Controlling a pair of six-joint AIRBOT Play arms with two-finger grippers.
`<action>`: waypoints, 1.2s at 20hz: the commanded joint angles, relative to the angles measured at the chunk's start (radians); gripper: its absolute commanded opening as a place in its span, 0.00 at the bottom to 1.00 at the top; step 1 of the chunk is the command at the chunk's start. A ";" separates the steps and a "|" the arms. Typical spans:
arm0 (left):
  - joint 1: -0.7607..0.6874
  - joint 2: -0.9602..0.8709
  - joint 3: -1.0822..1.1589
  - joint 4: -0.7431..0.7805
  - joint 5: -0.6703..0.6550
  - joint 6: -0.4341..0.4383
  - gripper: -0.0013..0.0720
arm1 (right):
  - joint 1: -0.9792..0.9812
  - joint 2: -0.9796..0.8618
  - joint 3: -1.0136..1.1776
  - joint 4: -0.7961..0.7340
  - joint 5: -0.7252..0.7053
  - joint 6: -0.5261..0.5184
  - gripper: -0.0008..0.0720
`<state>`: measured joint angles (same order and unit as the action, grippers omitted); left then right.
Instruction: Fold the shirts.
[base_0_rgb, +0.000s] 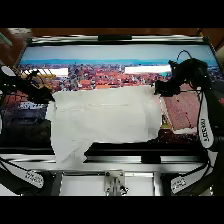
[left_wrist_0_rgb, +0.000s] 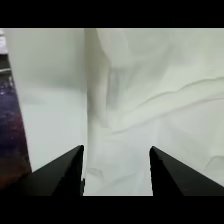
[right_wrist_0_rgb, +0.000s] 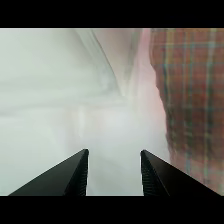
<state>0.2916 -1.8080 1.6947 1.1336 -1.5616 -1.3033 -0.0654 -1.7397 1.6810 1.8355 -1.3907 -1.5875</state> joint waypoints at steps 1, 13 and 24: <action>0.049 0.068 0.021 0.003 -0.129 -0.036 0.67 | -0.054 0.087 -0.015 -0.045 -0.170 -0.045 0.63; 0.240 0.772 -1.203 -0.004 0.171 0.111 0.54 | -0.231 0.423 -0.537 0.034 0.028 -0.093 0.63; 0.226 0.756 -1.283 -0.011 0.312 0.117 0.53 | -0.231 0.423 -0.537 0.070 0.052 -0.096 0.63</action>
<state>0.5232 -1.0508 0.4217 1.1213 -1.3052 -1.1892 -0.2955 -1.3170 1.1450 1.9015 -1.3418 -1.6836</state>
